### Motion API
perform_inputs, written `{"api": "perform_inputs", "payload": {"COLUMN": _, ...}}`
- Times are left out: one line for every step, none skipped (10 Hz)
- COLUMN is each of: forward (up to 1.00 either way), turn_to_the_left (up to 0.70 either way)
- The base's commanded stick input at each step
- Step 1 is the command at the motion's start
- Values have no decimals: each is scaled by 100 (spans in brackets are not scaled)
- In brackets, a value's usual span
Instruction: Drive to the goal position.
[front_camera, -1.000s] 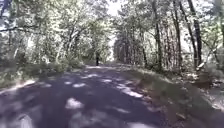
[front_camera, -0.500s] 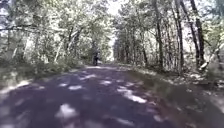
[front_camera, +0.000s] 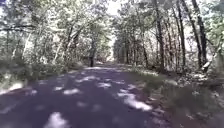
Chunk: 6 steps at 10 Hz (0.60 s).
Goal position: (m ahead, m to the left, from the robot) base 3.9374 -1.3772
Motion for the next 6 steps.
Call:
{"api": "perform_inputs", "payload": {"forward": 45, "turn_to_the_left": 0}}
{"api": "perform_inputs", "payload": {"forward": 45, "turn_to_the_left": 0}}
{"api": "perform_inputs", "payload": {"forward": 45, "turn_to_the_left": 0}}
{"api": "perform_inputs", "payload": {"forward": 45, "turn_to_the_left": 0}}
{"api": "perform_inputs", "payload": {"forward": 45, "turn_to_the_left": 0}}
{"api": "perform_inputs", "payload": {"forward": 45, "turn_to_the_left": 0}}
